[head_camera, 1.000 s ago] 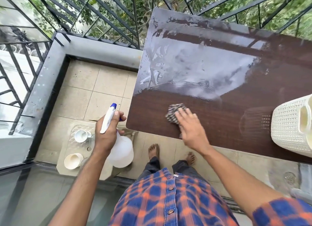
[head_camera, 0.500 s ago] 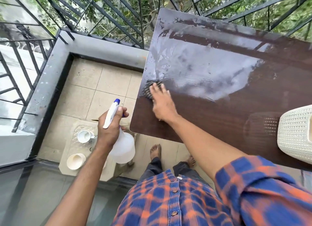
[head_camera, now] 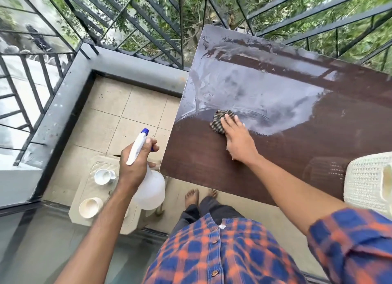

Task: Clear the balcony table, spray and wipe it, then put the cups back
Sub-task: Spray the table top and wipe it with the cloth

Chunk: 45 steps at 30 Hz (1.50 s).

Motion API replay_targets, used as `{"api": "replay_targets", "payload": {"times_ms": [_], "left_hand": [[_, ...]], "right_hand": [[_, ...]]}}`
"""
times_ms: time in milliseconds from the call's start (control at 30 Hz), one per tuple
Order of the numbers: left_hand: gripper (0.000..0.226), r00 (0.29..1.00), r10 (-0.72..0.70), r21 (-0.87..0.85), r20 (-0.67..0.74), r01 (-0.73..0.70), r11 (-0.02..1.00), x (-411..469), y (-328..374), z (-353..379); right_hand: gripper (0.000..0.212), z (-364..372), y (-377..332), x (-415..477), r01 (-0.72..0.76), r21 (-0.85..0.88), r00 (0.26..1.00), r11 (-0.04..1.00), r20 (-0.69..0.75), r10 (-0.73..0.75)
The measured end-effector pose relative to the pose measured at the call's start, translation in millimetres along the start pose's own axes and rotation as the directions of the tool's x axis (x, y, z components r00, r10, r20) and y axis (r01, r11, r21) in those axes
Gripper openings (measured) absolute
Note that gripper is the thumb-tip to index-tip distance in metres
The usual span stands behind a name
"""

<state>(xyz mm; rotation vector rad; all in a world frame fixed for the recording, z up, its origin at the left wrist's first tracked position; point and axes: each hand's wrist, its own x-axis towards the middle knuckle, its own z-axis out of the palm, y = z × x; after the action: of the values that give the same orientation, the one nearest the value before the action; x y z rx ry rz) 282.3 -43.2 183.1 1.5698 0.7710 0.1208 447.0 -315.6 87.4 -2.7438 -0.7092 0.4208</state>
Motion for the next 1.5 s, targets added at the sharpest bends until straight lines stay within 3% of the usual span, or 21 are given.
{"api": "replay_targets", "payload": {"times_ms": [133, 233, 367, 467, 533, 667, 833, 867, 933, 1033, 1100, 1167, 1333, 1500], "left_hand": [[0.036, 0.999, 0.001, -0.018, -0.032, -0.001, 1.000, -1, 8, 6], [0.039, 0.997, 0.001, 0.002, -0.072, -0.001, 1.000, -1, 14, 11], [0.037, 0.992, -0.015, -0.016, -0.122, 0.013, 1.000, -4, 20, 17], [0.035, 0.990, -0.021, -0.037, -0.142, 0.015, 0.999, -6, 24, 23], [0.035, 0.986, -0.027, -0.048, -0.165, 0.019, 0.999, -7, 26, 26], [0.033, 0.982, -0.040, -0.070, -0.187, 0.027, 0.997, -5, 31, 32], [0.032, 0.983, -0.016, -0.050, -0.182, 0.007, 0.999, 5, 45, 41], [0.031, 0.984, -0.011, -0.053, -0.177, 0.002, 0.999, 8, 47, 43], [0.030, 0.985, -0.010, -0.062, -0.170, 0.000, 0.998, 15, 50, 45], [0.032, 0.989, -0.011, -0.065, -0.150, 0.001, 0.998, 29, 52, 46], [0.029, 0.992, -0.003, -0.041, -0.127, -0.002, 0.999, 41, 55, 46], [0.028, 0.994, 0.008, -0.020, -0.105, -0.010, 1.000, 54, 59, 45], [0.030, 0.999, 0.012, -0.018, -0.034, -0.012, 1.000, 93, 67, 39], [0.030, 1.000, -0.006, -0.025, 0.009, 0.007, 1.000, 144, 77, 32]], "right_hand": [[0.064, 1, -38, 64, -0.014, 0.013, 1.000, 1.000, -0.006, 0.014], [0.066, 18, -82, 74, 0.202, -0.004, 0.976, 0.979, 0.089, -0.200], [0.069, 42, -95, 33, 0.561, -0.011, 0.808, 0.828, 0.224, -0.545], [0.067, 36, -55, 22, 0.684, 0.017, 0.710, 0.729, 0.214, -0.671], [0.063, 24, -31, 39, 0.650, 0.008, 0.746, 0.759, 0.181, -0.641], [0.063, -3, -11, 106, 0.360, 0.030, 0.929, 0.932, 0.081, -0.362], [0.072, -8, -64, 134, 0.114, 0.098, 0.992, 0.989, 0.038, -0.118], [0.074, -2, -78, 126, 0.125, 0.100, 0.990, 0.987, 0.045, -0.130], [0.072, 17, -97, 101, 0.283, 0.065, 0.955, 0.957, 0.072, -0.287], [0.065, 35, -90, 69, 0.577, 0.013, 0.803, 0.817, 0.172, -0.570], [0.064, 33, -72, 70, 0.665, 0.013, 0.727, 0.747, 0.220, -0.651], [0.063, 21, -56, 88, 0.672, -0.010, 0.730, 0.741, 0.181, -0.659], [0.062, -23, -20, 190, 0.310, -0.028, 0.951, 0.950, 0.004, -0.310], [0.067, -38, -32, 247, 0.087, -0.004, 0.996, 0.996, 0.011, -0.087]]}}
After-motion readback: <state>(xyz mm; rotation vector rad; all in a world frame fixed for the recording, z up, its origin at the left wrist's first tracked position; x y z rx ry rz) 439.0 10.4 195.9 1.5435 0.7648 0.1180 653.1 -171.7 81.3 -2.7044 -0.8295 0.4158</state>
